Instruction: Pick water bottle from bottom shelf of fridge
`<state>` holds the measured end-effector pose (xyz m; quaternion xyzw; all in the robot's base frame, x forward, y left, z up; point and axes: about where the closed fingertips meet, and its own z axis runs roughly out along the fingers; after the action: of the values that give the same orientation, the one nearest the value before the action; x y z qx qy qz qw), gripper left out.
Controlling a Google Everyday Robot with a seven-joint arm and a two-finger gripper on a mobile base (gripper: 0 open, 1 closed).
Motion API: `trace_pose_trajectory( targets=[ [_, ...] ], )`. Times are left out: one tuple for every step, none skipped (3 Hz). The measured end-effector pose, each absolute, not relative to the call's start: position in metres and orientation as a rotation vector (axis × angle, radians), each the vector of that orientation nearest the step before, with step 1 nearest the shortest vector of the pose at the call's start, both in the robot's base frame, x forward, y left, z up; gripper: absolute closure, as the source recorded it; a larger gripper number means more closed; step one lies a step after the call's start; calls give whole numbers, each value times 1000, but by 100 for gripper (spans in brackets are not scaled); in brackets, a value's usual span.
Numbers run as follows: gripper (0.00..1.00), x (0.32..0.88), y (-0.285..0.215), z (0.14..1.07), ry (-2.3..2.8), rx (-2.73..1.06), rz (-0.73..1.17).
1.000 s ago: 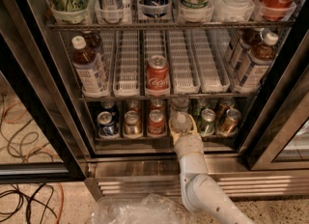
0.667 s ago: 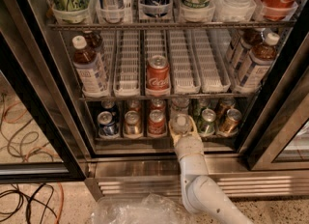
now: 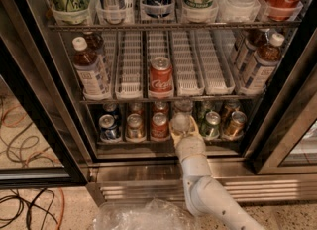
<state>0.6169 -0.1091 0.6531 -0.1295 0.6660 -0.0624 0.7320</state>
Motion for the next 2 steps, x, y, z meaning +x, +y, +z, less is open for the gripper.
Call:
trace_pose_trajectory(
  targets=[
    [100,624,-91,678,1475,-319,-100],
    [100,628,-71,717,1484,-373,-85]
  ],
)
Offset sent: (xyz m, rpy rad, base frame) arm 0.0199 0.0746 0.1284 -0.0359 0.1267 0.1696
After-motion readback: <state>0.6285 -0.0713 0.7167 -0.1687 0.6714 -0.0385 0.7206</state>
